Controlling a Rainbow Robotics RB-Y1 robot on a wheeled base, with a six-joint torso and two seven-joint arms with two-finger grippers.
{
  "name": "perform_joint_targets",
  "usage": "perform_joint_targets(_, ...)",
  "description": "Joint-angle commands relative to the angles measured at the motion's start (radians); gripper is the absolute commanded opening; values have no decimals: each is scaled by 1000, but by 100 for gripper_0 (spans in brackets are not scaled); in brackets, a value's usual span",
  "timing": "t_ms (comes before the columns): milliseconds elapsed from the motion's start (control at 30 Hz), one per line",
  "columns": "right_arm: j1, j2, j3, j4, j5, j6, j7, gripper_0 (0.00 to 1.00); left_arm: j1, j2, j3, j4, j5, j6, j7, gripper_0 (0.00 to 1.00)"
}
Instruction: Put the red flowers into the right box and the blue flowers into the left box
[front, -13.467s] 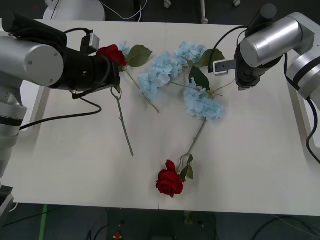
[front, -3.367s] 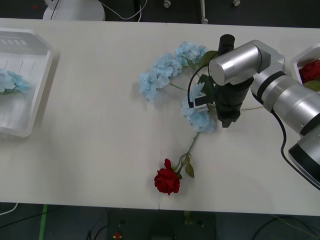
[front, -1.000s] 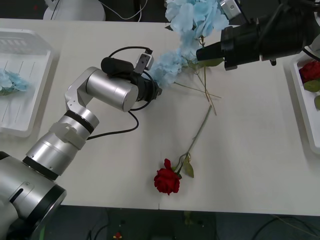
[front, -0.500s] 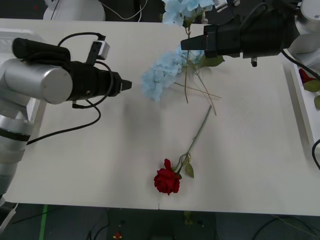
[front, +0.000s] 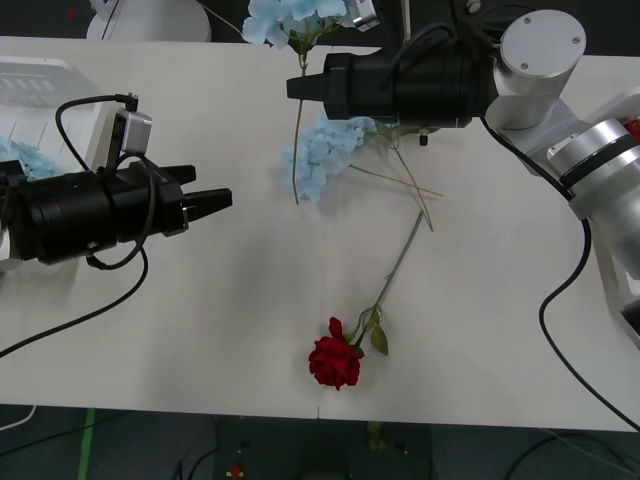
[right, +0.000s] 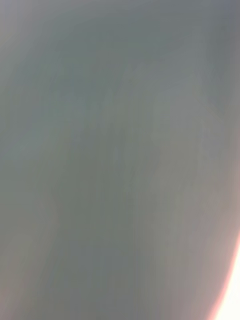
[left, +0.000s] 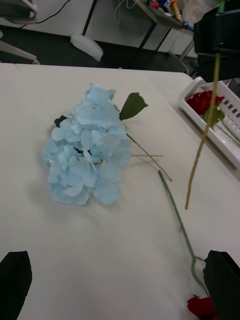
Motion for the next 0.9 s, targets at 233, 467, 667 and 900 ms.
perform_joint_targets(233, -8, 36, 13, -38, 19, -16, -57, 0, 53, -51, -151, -40, 198, -267, -168, 100)
perform_joint_targets(467, -6, 36, 19, -38, 10, -16, -60, 0, 21, -106, -265, -38, 126, -411, -168, 100)
perform_joint_targets(667, -6, 37, 19, -38, 6, -14, -63, 0, 13, -123, -315, -38, 95, -434, -160, 100)
perform_joint_targets(900, -6, 36, 18, -38, 6, 1, -69, 0, -44, -151, -329, -11, 93, -461, -136, 100)
